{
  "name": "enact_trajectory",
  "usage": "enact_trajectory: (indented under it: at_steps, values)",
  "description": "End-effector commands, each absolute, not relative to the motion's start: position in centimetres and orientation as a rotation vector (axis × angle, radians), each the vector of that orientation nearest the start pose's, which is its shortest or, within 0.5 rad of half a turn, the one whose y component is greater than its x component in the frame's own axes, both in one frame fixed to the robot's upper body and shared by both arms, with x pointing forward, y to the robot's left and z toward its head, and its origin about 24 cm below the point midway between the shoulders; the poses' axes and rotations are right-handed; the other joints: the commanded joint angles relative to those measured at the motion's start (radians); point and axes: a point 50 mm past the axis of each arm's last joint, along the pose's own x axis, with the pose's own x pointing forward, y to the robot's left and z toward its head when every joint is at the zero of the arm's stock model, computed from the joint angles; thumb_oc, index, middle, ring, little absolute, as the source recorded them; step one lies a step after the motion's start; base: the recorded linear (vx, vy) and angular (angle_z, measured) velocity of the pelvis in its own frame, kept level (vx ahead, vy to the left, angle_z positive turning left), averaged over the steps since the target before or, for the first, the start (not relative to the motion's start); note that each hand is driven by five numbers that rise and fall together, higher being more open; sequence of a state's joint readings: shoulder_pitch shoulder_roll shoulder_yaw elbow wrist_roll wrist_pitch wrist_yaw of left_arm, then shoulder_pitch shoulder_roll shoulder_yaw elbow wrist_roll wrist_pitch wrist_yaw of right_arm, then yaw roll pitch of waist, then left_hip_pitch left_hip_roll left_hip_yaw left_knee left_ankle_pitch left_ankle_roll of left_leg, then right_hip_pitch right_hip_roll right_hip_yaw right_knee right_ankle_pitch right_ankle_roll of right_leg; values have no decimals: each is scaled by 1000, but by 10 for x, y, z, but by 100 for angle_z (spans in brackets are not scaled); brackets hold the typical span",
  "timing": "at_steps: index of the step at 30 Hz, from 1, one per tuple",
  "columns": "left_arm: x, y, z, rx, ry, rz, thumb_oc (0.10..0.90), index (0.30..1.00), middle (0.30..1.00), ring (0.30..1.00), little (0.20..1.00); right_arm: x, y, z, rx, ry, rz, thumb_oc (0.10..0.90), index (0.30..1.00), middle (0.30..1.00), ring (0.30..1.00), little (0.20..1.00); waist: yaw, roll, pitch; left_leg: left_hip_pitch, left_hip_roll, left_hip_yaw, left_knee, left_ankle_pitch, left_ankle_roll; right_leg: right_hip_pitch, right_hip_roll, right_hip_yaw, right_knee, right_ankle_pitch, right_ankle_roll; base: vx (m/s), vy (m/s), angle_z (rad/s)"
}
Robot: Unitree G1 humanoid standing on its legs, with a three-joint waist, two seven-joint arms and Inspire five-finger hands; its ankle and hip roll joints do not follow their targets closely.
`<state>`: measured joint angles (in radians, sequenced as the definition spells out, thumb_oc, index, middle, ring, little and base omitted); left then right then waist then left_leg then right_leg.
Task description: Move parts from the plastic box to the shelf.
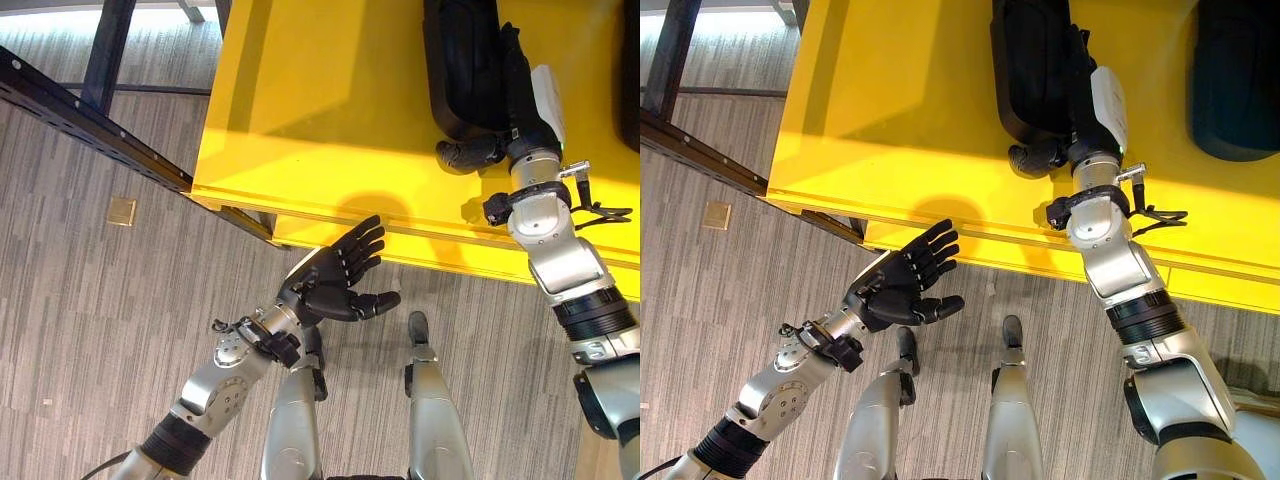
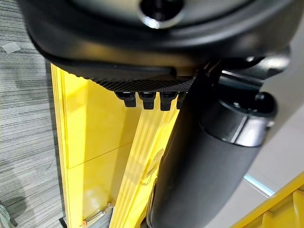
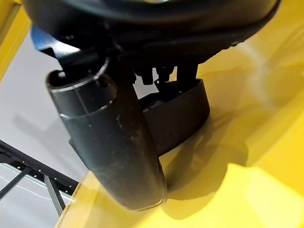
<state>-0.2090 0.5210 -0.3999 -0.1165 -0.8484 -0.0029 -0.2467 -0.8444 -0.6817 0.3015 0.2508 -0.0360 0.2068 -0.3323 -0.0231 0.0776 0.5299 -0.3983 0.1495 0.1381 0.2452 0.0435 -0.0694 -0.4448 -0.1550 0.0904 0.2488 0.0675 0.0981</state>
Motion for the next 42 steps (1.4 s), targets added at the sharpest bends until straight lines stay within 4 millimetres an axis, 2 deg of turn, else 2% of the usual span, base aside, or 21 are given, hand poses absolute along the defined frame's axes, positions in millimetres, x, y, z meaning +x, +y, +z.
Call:
enact_trajectory:
  at_steps: [1, 7, 15, 24, 37, 42]
  values:
    - [251, 102, 140, -364, -305, -837, 900, 1000, 1000, 1000, 1000, 365, -222, 264, -776, -427, -372, 900, 1000, 1000, 1000, 1000, 8, 8, -10, 37, 3, -70, 23, -63, 14, 6, -49, -86, 153, -133, -21, 0, 0, 0]
    - [251, 103, 141, -362, -308, -838, 900, 1000, 1000, 1000, 1000, 363, -224, 263, -769, -424, -364, 900, 1000, 1000, 1000, 1000, 3, 9, -10, 26, 0, -70, 33, -68, 15, -7, -47, -81, 161, -134, -20, 0, 0, 0]
    - [251, 102, 145, -357, -323, -834, 900, 1000, 1000, 1000, 1000, 361, -216, 257, -791, -416, -341, 900, 1000, 1000, 1000, 1000, -6, 13, -10, -53, -10, -69, 101, -91, 23, -84, -35, -63, 221, -149, -31, -19, -2, -3]
    - [251, 100, 146, -346, -327, -837, 900, 1000, 1000, 1000, 1000, 363, -223, 247, -750, -369, -365, 900, 1000, 1000, 1000, 1000, -16, 14, -10, -109, -19, -66, 168, -125, 32, -131, -26, -52, 270, -169, -40, -15, 0, -3]
    - [253, 100, 146, -341, -323, -833, 900, 1000, 1000, 1000, 1000, 361, -232, 240, -719, -346, -396, 900, 1000, 1000, 1000, 1000, -23, 11, -10, -89, -17, -60, 172, -136, 32, -112, -25, -49, 271, -174, -40, 0, 0, 0]
    - [253, 101, 146, -343, -322, -831, 900, 1000, 1000, 1000, 1000, 359, -228, 250, -766, -418, -408, 900, 1000, 1000, 1000, 1000, -20, 10, -10, -84, -16, -60, 172, -136, 34, -105, -28, -52, 269, -173, -40, 0, 0, 0]
